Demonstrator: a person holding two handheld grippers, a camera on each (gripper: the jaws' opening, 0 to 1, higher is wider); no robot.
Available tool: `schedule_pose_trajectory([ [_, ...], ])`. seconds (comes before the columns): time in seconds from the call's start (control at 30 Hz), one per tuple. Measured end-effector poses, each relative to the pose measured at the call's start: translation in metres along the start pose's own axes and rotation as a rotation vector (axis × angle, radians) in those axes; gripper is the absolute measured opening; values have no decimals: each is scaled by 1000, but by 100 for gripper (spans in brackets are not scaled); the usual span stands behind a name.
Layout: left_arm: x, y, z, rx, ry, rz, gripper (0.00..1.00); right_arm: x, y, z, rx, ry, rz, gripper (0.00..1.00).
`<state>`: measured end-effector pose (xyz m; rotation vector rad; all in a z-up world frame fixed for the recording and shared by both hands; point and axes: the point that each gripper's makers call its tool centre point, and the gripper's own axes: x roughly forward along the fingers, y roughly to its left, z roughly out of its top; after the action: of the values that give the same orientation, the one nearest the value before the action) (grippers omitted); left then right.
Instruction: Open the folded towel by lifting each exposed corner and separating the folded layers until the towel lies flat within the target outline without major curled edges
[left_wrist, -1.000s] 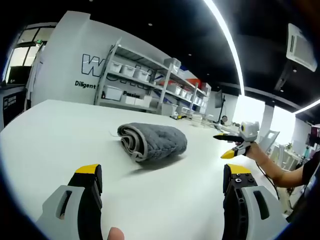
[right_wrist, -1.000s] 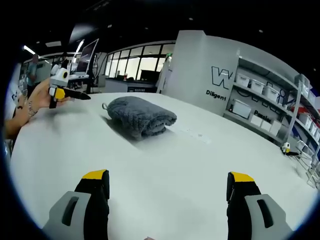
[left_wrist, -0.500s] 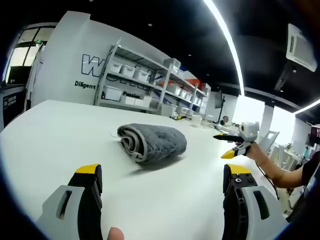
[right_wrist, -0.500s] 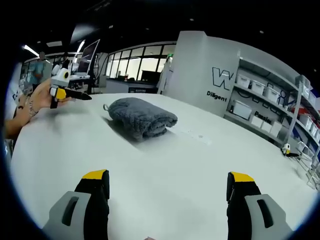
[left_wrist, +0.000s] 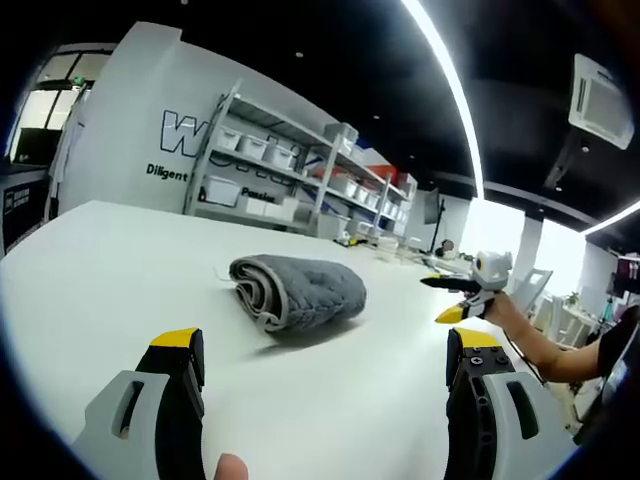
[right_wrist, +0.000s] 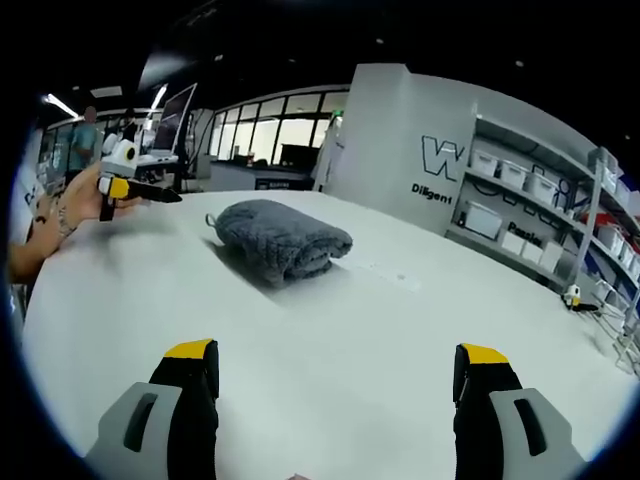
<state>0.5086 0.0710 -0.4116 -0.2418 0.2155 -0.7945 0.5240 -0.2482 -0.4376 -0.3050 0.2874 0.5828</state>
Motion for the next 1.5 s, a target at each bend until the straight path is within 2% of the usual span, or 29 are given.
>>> schedule_pose_trajectory([
  [0.23, 0, 1, -2, -4, 7, 3, 100, 3, 1, -10, -8, 52, 1, 100],
  [0.3, 0, -1, -2, -4, 8, 0, 100, 4, 5, -6, 17, 18, 32, 100],
  [0.47, 0, -4, -1, -3, 8, -16, 100, 4, 0, -6, 16, 27, 20, 100],
  [0.57, -1, -6, 0, -3, 3, -22, 100, 3, -3, -5, 45, 21, 27, 100],
  [0.67, -1, -6, -1, 0, 6, -18, 100, 3, -3, 2, 85, -1, 44, 100],
  [0.83, 1, -7, -3, 9, 15, -23, 100, 2, -3, 23, 102, -54, 52, 100],
  [1.07, 2, -8, -4, 11, 25, -29, 100, 6, -8, 36, 61, -38, 44, 100],
  [1.2, 3, -8, -6, 14, 32, -29, 100, 8, -6, 43, 68, -40, 58, 100],
  [1.3, 4, -9, -8, 17, 40, -32, 100, 12, -1, 44, 64, 2, 73, 100],
  [1.5, 7, -14, -14, 52, 79, -43, 100, 17, 8, 73, 47, -24, 119, 100],
])
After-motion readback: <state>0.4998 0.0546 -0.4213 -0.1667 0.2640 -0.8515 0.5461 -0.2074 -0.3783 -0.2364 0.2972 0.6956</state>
